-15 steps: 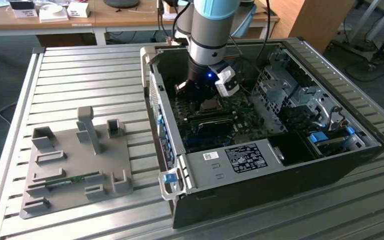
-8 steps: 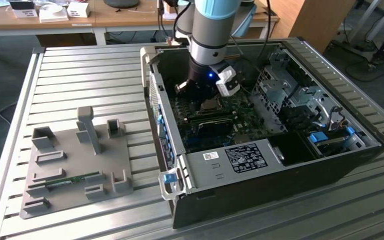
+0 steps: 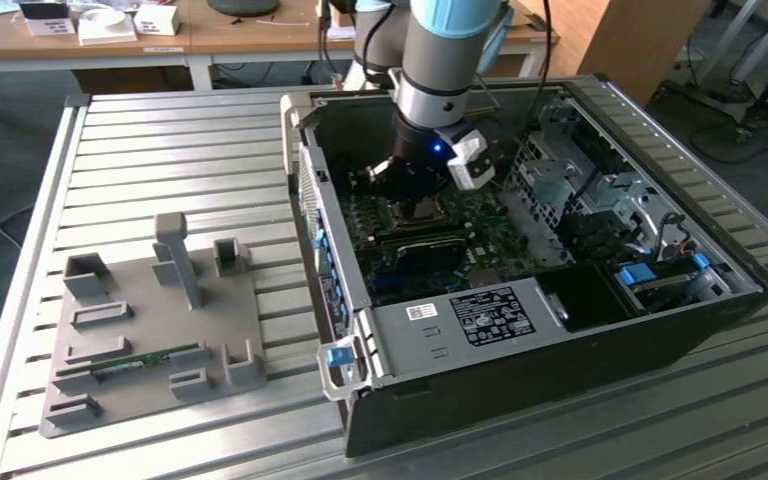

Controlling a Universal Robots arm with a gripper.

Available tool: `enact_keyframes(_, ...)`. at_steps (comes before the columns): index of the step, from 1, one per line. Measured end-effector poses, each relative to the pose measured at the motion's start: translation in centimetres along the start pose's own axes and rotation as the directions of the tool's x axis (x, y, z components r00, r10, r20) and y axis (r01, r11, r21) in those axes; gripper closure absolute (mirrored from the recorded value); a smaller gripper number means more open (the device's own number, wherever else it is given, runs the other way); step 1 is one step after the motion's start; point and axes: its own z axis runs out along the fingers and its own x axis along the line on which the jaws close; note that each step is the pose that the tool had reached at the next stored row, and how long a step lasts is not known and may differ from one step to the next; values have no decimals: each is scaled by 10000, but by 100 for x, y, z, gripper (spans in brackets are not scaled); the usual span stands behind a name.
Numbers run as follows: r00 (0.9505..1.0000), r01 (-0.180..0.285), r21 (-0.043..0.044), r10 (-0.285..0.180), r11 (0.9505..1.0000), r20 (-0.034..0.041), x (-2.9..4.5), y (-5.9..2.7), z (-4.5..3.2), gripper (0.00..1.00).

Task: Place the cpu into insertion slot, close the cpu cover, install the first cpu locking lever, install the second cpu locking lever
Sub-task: 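Install the second cpu locking lever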

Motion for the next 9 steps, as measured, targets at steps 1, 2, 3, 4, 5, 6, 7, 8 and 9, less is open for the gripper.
enact_keyframes(1, 10000, -4, 1, 4, 10000, 0, -30, 3, 1, 89)
enact_keyframes(2, 10000, -10, 1, 10, 10000, 1, -60, 6, 3, 89)
enact_keyframes(3, 10000, -16, 0, 16, 10000, 2, -88, 9, 5, 89)
enact_keyframes(4, 10000, -21, 1, 21, 10000, 2, -117, 13, 6, 89)
enact_keyframes(5, 10000, -24, 1, 24, 10000, 2, -144, 20, 8, 89)
enact_keyframes(6, 10000, -25, 1, 25, 10000, 2, -164, 27, 9, 89)
enact_keyframes(7, 10000, -25, 1, 25, 10000, 2, -178, 38, 11, 89)
enact_keyframes(8, 10000, -26, 1, 26, 10000, 2, -184, 51, 12, 89)
enact_keyframes(9, 10000, -27, 1, 27, 10000, 3, -190, 67, 14, 89)
